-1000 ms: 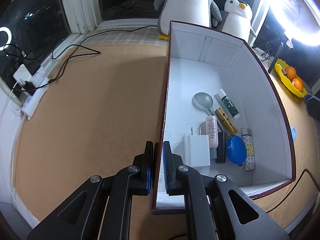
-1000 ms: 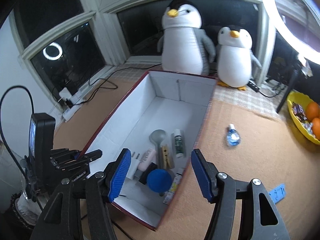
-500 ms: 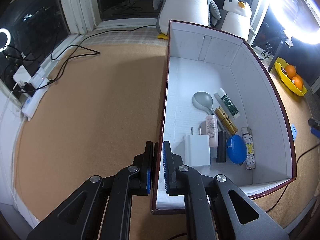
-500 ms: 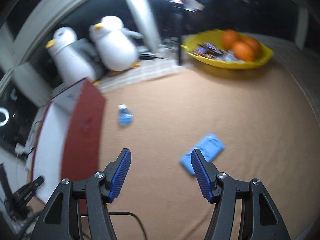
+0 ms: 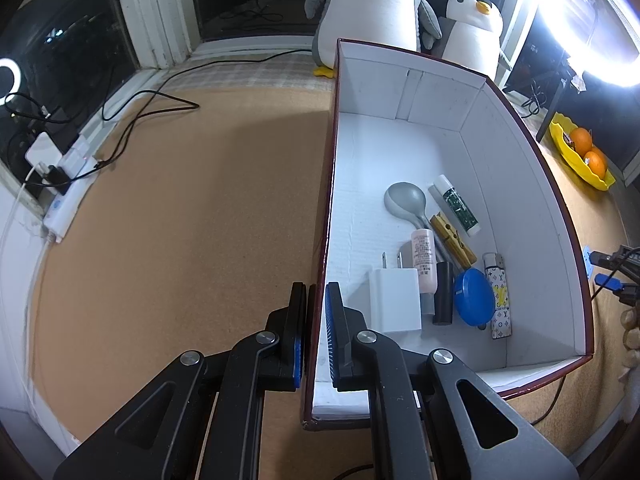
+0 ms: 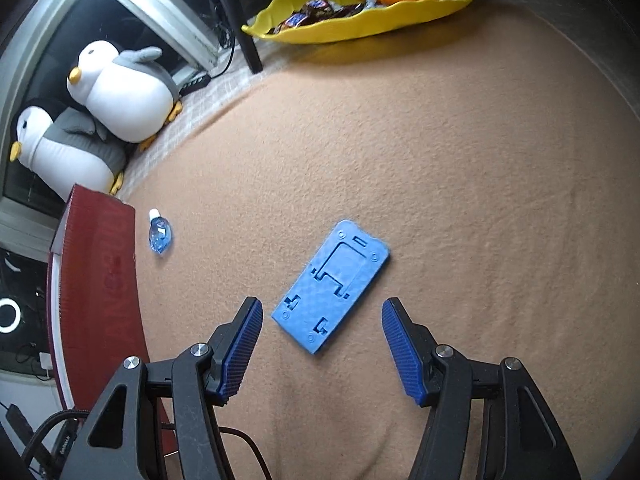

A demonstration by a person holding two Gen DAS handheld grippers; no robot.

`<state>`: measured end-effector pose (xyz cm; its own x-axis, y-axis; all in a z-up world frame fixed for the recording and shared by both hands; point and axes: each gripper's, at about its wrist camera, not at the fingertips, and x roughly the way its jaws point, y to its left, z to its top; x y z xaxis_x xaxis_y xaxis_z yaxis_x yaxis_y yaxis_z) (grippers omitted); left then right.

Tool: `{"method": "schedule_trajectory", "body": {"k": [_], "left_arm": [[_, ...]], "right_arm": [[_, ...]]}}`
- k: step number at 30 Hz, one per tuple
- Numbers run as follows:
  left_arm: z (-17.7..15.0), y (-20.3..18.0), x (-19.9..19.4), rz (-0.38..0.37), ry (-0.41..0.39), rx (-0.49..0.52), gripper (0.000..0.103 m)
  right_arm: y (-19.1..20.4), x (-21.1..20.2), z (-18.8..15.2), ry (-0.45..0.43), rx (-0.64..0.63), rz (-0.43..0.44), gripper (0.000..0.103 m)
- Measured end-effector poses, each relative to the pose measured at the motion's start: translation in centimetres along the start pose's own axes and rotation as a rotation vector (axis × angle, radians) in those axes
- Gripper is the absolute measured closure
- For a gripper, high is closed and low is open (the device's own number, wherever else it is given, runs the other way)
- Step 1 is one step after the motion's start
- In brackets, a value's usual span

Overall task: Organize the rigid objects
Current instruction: 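Move the right tool to the blue phone stand, then close the right gripper on the blue phone stand and lift it, then carry the phone stand into the box and release it with the right gripper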

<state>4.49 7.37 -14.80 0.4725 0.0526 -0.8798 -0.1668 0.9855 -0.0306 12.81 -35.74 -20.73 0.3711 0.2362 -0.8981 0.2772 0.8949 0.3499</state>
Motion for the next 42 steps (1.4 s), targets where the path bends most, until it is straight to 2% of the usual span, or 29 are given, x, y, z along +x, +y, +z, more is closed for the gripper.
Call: {"method": "schedule_trajectory", "body": {"k": [5, 12, 14, 19, 24, 34, 42], "left_arm": [[0.0, 0.0, 0.0, 0.001, 0.002, -0.001, 0.095], [0.1, 0.1, 0.1, 0.005, 0.006, -0.004, 0.095], [0.1, 0.1, 0.1, 0.005, 0.006, -0.004, 0.095], [0.1, 0.1, 0.1, 0.012, 0.01, -0.001, 0.095], [0.2, -0.1, 0.2, 0.027, 0.015, 0.002, 0.095], [0.2, -0.2, 0.3, 0.053, 0.02, -0.01, 0.095], [0.2, -0.3, 0.4, 0.07, 0.025, -0.022, 0.095]], "right_arm": [[0.7, 1.3, 0.6, 0.026, -0.004, -0.01, 0.046], [3.7, 2.5, 1.1, 0.014, -0.167, -0.13, 0.047], [4.7, 2.9, 0.9, 0.009, -0.223, -0.165, 0.049], [6.8, 3.8, 0.4, 0.004, -0.391, -0.231, 0.063], [7.0, 3.7, 0.8, 0.019, -0.449, -0.21, 0.07], [6.3, 3.2, 0.8, 0.001, -0.425, -0.145, 0.07], [8.5, 1.9, 0.9, -0.041, -0.474, -0.101, 0.07]]}}
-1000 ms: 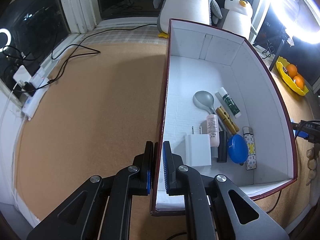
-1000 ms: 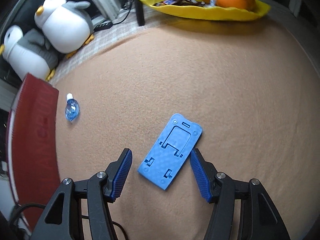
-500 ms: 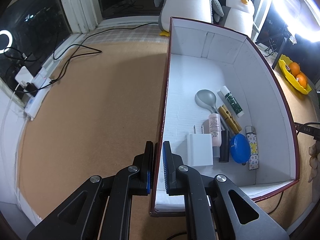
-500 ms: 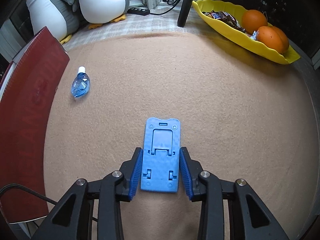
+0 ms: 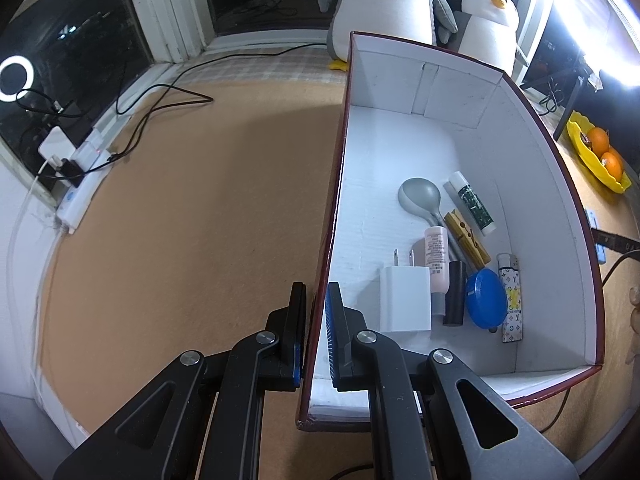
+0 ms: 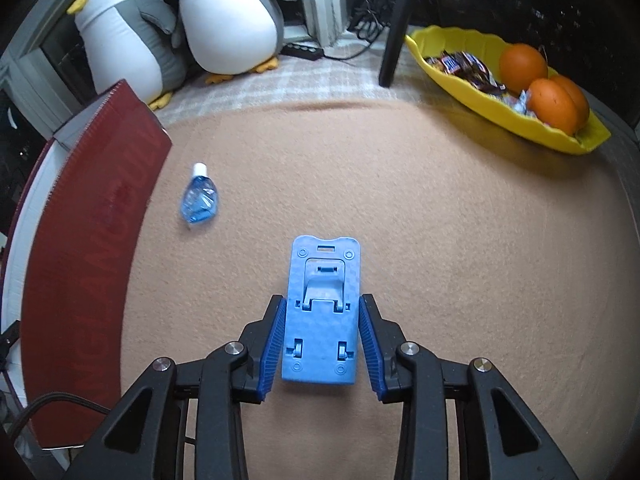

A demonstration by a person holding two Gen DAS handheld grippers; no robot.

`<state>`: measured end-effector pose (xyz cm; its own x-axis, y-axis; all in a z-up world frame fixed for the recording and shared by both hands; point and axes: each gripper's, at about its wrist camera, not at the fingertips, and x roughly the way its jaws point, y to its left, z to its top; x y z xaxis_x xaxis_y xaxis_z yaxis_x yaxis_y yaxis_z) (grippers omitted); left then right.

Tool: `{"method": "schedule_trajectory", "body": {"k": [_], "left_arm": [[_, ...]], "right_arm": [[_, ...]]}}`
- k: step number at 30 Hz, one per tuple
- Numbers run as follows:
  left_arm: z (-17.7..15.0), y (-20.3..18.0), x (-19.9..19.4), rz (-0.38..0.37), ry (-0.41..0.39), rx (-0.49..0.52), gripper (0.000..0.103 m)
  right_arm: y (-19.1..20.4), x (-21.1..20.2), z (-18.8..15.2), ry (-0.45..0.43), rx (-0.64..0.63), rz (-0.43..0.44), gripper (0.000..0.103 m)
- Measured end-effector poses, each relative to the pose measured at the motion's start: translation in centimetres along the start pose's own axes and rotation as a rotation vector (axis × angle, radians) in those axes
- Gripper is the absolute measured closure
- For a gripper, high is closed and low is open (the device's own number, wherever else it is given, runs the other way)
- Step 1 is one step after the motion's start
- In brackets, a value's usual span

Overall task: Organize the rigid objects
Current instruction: 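Carry the phone stand into the box and release it with the right gripper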

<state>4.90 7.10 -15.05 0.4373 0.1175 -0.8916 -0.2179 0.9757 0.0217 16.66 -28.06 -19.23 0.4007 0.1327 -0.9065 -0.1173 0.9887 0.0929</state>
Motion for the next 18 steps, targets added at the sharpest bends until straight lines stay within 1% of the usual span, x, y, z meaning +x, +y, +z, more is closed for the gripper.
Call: {"method": "schedule_trajectory", "body": {"k": [8, 18], "left_arm": [[-0.1, 0.0, 0.1, 0.012, 0.004, -0.011, 0.095], [-0.1, 0.0, 0.4, 0.018, 0.008, -0.019, 0.095]], "right_arm": [[2.3, -2.3, 1.8, -0.064, -0.039, 0.067, 0.07], [8.7, -6.9, 3.2, -0.164, -0.166, 0.189, 0.07]]}}
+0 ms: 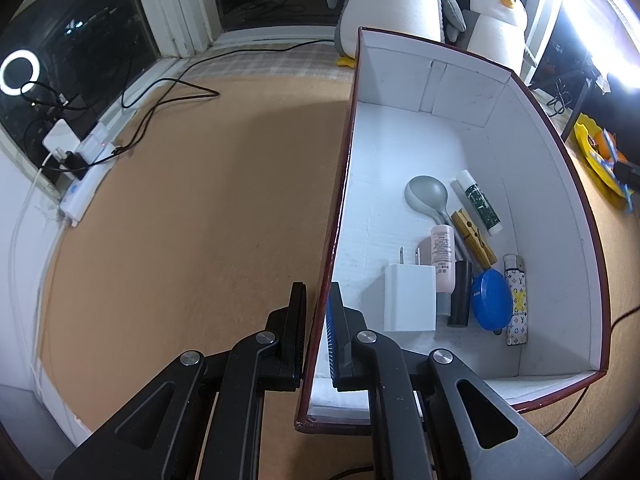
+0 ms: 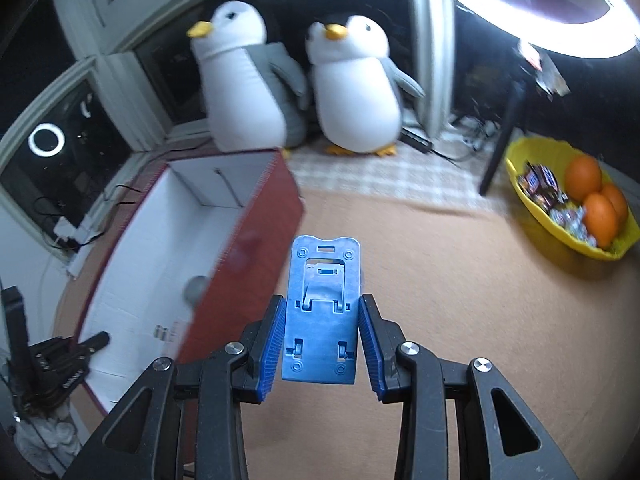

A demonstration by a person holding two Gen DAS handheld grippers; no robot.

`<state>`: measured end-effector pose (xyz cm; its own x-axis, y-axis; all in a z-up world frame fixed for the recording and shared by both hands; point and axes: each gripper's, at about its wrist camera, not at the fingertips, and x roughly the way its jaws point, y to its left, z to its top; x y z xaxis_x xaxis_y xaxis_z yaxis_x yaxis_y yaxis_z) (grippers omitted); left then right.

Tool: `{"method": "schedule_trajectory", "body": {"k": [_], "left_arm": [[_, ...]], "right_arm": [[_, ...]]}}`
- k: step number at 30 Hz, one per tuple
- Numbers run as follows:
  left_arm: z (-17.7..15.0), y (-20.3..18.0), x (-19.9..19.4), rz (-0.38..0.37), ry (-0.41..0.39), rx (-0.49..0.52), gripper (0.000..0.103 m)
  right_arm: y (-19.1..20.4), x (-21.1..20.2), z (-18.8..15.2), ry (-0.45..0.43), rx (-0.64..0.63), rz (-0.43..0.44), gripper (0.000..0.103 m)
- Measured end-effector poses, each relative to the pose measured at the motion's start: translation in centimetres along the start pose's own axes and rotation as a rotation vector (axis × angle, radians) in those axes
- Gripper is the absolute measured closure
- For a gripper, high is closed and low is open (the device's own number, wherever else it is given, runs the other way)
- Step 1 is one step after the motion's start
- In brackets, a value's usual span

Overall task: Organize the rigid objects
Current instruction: 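Carry the phone stand into the box and release it with the right gripper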

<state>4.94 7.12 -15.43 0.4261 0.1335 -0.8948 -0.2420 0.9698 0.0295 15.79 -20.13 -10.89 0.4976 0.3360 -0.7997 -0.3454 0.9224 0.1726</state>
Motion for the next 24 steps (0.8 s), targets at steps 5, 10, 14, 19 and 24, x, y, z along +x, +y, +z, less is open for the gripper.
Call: {"method": "schedule_trajectory", "body": {"k": [5, 10, 14, 19, 24], "left_arm": [[-0.1, 0.0, 0.0, -0.002, -0.001, -0.002, 0.095], [-0.1, 0.0, 0.0, -0.004, -0.002, -0.003, 0.095], [-0.1, 0.0, 0.0, -0.006, -0.003, -0.003, 0.095], [-0.1, 0.0, 0.0, -0.009, -0.003, -0.005, 0.095], [-0.1, 0.0, 0.0, -0.01, -0.003, -0.006, 0.095]], "right_arm": [[4.0, -0.9, 0.6, -0.022, -0.079, 0.066, 0.07], [7.8, -0.5, 0.4, -0.013, -0.162, 0.109, 0.07], [9.9, 0.0, -0.1, -0.001, -0.215, 0.123, 0.07], [11.9, 0.8, -1.0, 0.017, -0.257, 0.132, 0.07], [12.4, 1.3, -1.2, 0.03, -0.268, 0.128, 0.07]]}}
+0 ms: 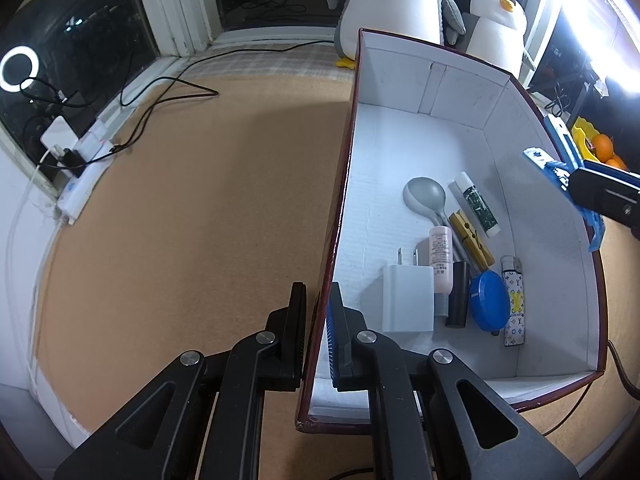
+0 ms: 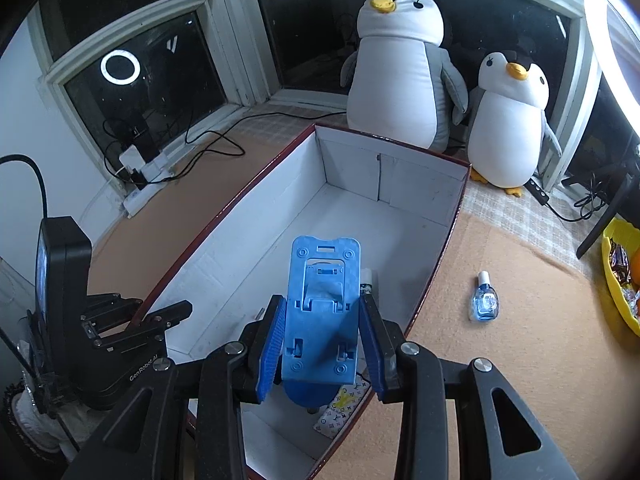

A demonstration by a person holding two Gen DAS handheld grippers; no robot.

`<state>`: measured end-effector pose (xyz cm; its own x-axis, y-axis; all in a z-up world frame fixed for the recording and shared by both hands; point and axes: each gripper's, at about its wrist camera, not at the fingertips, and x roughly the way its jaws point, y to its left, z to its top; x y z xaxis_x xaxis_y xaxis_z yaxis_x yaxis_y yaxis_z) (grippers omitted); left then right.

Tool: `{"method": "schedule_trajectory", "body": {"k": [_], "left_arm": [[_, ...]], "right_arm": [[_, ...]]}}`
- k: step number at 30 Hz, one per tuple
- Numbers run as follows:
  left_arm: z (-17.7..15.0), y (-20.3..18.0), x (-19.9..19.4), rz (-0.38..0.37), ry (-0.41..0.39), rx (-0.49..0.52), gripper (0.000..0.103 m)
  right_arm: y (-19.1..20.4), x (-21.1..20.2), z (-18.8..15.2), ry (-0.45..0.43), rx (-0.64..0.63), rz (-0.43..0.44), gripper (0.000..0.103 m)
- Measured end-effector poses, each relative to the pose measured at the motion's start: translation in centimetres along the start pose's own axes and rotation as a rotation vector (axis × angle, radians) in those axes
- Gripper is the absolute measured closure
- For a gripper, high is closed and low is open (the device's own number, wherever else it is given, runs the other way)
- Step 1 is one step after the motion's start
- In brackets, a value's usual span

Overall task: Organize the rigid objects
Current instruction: 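Carry the phone stand into the box and release it with the right gripper, then move the right tool to the blue eye-drop bottle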

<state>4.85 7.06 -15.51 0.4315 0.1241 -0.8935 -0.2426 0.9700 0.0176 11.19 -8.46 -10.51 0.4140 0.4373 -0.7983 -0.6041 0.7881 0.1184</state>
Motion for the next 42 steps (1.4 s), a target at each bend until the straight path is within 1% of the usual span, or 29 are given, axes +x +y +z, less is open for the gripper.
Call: {"method": "schedule_trajectory", "body": {"k": [5, 9, 11, 13, 15, 23, 32, 36, 42], "left_arm": [[0.0, -0.1, -0.1, -0.005, 0.0, -0.001, 0.095], [0.0, -0.1, -0.1, -0.008, -0.001, -0.001, 0.095], [0.0, -0.1, -0.1, -0.01, 0.0, -0.001, 0.095], [0.0, -0.1, 0.0, -0.013, -0.001, -0.001, 0.095], [0.0, 0.0, 0.0, -0.016, -0.001, -0.001, 0.095], [0.0, 0.2, -0.1, -0.028, -0.004, 0.003, 0.095], [0.2, 0.4, -0.2, -0.041, -0.009, 0.014, 0.095], [0.3, 0.4, -0.1, -0.047, -0.011, 0.018, 0.095], [0.6, 0.3, -0.1, -0.052, -0.014, 0.028, 0.095]], "right_arm": [[0.2, 0.5, -0.2, 0.015, -0.003, 0.0, 0.07], [0.5, 0.5, -0.2, 0.01, -0.01, -0.003, 0.069], [0.5, 0.3, -0.2, 0.009, -0.006, 0.015, 0.061], [0.6, 0.1, -0.1, 0.001, -0.002, 0.027, 0.045], [0.8, -0.3, -0.1, -0.013, -0.003, 0.029, 0.042], [0.9, -1.3, -0.1, -0.036, -0.004, 0.024, 0.041], [-0.4, -2.9, -0.4, -0.058, 0.039, 0.017, 0.041], [-1.8, -3.8, -0.9, -0.073, 0.069, 0.0, 0.041], [-6.3, -5.1, -2.4, -0.09, 0.165, -0.069, 0.041]]}}
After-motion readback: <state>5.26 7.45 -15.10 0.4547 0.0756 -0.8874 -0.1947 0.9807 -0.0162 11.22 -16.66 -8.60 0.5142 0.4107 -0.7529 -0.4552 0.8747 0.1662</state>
